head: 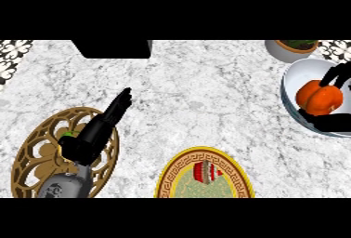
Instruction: Pick the squash from the plate and place it in the bowl
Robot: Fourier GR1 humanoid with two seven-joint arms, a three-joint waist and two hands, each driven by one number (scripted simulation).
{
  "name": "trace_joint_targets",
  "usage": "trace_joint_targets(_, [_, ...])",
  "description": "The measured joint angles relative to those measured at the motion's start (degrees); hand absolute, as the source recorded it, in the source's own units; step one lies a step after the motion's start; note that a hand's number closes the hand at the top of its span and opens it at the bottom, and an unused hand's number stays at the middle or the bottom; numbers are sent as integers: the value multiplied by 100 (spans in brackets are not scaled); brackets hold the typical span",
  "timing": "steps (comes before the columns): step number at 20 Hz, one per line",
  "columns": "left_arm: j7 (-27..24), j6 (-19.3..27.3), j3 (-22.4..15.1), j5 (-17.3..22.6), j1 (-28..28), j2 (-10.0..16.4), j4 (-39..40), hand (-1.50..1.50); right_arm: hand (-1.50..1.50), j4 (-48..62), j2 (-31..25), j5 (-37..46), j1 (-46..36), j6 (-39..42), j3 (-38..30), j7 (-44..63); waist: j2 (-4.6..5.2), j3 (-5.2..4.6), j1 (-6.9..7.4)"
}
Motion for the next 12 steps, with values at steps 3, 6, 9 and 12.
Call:
trace_joint_targets(3, [5,-12,-27,-19,89,-22,-98,0,150,851,55,243,-303,-356,-202,-526,3,3,25])
trace_joint_targets(6, [-102,35,-46,-123,-9,-125,145,0,150,1730,93,459,-674,-559,-320,-974,7,2,23])
trace_joint_targets(9, [-33,29,-117,-144,18,-162,11,0,150,2589,-11,563,-1013,-254,-270,-1139,20,1,84])
trace_joint_targets(12, [5,-41,-58,-93,-66,-113,4,0,-150,3322,-42,488,-1269,300,-201,-1199,35,2,124])
